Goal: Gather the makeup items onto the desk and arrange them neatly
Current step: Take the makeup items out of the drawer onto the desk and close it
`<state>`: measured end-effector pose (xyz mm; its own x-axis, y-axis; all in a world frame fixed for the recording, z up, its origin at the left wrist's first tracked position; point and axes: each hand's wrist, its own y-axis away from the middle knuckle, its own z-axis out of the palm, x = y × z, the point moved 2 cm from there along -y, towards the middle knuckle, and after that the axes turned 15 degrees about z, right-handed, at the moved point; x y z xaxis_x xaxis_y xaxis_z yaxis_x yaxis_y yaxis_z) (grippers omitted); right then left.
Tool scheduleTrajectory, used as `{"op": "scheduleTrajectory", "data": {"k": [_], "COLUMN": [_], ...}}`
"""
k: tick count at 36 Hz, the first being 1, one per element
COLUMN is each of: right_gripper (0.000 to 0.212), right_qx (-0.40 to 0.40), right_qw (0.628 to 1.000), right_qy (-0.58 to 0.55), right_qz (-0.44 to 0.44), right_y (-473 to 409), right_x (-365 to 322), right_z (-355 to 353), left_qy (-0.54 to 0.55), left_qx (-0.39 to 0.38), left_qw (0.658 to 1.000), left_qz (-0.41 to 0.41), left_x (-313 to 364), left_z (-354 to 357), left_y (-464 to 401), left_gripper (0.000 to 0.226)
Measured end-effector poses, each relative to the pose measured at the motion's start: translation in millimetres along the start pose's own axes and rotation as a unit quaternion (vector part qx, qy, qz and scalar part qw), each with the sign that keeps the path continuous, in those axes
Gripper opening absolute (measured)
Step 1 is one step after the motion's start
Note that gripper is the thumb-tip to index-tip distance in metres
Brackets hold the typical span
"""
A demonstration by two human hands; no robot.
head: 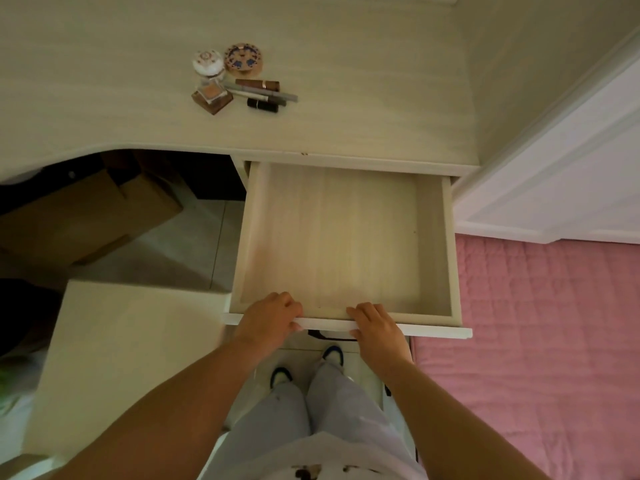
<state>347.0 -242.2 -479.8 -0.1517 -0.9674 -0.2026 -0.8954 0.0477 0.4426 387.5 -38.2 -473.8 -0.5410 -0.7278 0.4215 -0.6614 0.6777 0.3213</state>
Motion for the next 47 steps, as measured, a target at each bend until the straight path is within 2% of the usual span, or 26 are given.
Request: {"op": "scheduleTrajectory", "data": {"k": [2, 5, 10, 14, 18, 24, 28, 38, 41, 44, 47], "right_gripper": [0.066, 0.066, 0.061, 0.053, 0.044, 0.041, 0.041, 0.040, 0.040, 0.041, 0.054], "right_qx": [-0.003, -0.005, 0.010, 0.033, -0.016, -0.017, -0.024, 0.000, 0.028, 0.059, 0.079], "right_qw": [1.000, 0.999, 0.998, 0.998, 0.999, 0.999, 0.999, 0.998, 0.995, 0.991, 0.986], "right_qy": [0.029, 0.044, 0.041, 0.021, 0.019, 0.011, 0.022, 0.058, 0.085, 0.114, 0.138], "right_qz": [-0.009, -0.031, -0.054, -0.042, -0.042, -0.040, -0.028, 0.013, 0.034, 0.042, 0.046], "right_y": [-1, -4, -14, -32, -55, -84, -105, -143, -158, -169, -172], "right_x": [0, -1, 0, 3, -2, -9, -11, -20, -25, -30, -33], "right_z": [-2, -4, -9, -23, -42, -55, -67, -89, -100, -112, -119], "left_qy": [-0.036, -0.072, -0.110, -0.098, -0.078, -0.049, -0.040, 0.001, -0.020, -0.088, -0.169], "left_qx": [-0.008, 0.006, 0.031, 0.060, 0.089, 0.101, 0.088, 0.112, 0.106, 0.074, 0.076], "left_qw": [0.999, 0.994, 0.987, 0.989, 0.990, 0.993, 0.995, 0.993, 0.994, 0.993, 0.983], "left_qz": [0.018, 0.080, 0.111, 0.091, 0.071, 0.038, 0.030, -0.028, -0.029, -0.025, 0.006], "left_x": [0, -2, -10, -17, -27, -42, -48, -64, -69, -75, -78], "left_z": [1, -6, -7, -14, -28, -46, -58, -84, -95, -106, -116], "left_y": [1, 2, -4, -18, -37, -57, -71, -104, -117, -128, -134], "left_gripper": [0.028, 0.021, 0.031, 0.027, 0.024, 0.015, 0.024, 0.024, 0.026, 0.030, 0.034]}}
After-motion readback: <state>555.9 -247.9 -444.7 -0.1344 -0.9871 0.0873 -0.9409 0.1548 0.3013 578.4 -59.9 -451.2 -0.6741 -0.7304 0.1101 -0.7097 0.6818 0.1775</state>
